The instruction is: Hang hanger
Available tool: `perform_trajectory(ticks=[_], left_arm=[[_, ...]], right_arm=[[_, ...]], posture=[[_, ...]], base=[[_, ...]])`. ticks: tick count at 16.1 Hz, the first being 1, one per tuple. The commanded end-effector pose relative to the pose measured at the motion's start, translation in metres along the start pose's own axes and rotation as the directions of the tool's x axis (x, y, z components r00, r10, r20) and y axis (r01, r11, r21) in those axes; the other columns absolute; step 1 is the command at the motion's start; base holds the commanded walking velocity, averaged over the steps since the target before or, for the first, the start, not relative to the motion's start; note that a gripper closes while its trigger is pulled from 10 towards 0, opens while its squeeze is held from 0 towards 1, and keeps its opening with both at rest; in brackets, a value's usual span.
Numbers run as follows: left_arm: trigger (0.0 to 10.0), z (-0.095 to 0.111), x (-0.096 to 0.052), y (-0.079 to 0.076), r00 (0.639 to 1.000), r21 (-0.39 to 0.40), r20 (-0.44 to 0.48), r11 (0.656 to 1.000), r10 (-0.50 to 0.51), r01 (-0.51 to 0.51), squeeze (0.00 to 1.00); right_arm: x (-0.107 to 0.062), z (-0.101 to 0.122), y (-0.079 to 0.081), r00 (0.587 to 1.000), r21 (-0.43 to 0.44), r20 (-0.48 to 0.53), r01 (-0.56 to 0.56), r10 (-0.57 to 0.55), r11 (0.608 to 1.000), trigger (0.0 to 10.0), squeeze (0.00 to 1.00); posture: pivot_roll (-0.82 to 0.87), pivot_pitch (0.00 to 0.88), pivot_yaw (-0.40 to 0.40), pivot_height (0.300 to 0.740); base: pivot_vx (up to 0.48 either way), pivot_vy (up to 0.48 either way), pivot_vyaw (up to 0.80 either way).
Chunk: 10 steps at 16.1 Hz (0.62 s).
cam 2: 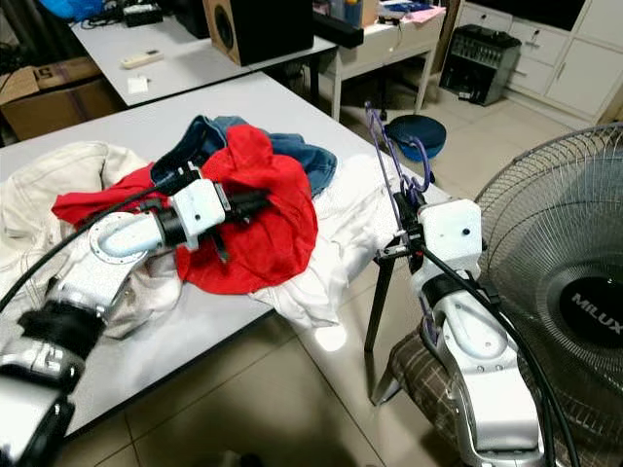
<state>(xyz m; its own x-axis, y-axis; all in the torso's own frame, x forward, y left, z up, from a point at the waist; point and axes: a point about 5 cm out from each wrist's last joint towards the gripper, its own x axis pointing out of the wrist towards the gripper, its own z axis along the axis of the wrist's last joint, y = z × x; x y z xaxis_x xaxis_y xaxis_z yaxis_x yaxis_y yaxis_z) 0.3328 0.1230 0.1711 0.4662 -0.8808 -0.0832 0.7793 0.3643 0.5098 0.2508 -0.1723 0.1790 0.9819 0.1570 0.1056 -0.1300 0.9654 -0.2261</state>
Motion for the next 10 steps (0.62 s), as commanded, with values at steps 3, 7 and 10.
perform_trajectory(ticks=[3, 7, 10], left_arm=[[10.0, 0.029, -0.007, -0.014, 0.969, -0.160, 0.102, 0.958, -0.225, 0.239, 1.00], [10.0, 0.046, -0.029, -0.003, 0.951, -0.245, 0.092, 0.919, -0.296, 0.310, 1.00], [10.0, 0.052, -0.052, 0.032, 0.989, -0.246, 0.063, 0.959, -0.133, 0.144, 1.00]], right_arm=[[-0.001, 0.002, -0.001, 1.000, -0.006, 0.013, 0.009, -0.009, 1.000, 10.0, 0.00], [-0.002, 0.002, -0.001, 1.000, -0.004, 0.013, 0.012, -0.012, 1.000, 10.0, 0.00], [-0.003, 0.001, -0.001, 1.000, -0.003, 0.011, 0.012, -0.012, 1.000, 10.0, 0.00]], posture=[[-0.05, 0.000, 0.079, 0.740], [-0.06, 0.000, 0.080, 0.740], [-0.06, 0.000, 0.082, 0.740]], base=[[0.000, 0.000, 0.00], [0.000, 0.000, 0.00], [0.000, 0.000, 0.00]])
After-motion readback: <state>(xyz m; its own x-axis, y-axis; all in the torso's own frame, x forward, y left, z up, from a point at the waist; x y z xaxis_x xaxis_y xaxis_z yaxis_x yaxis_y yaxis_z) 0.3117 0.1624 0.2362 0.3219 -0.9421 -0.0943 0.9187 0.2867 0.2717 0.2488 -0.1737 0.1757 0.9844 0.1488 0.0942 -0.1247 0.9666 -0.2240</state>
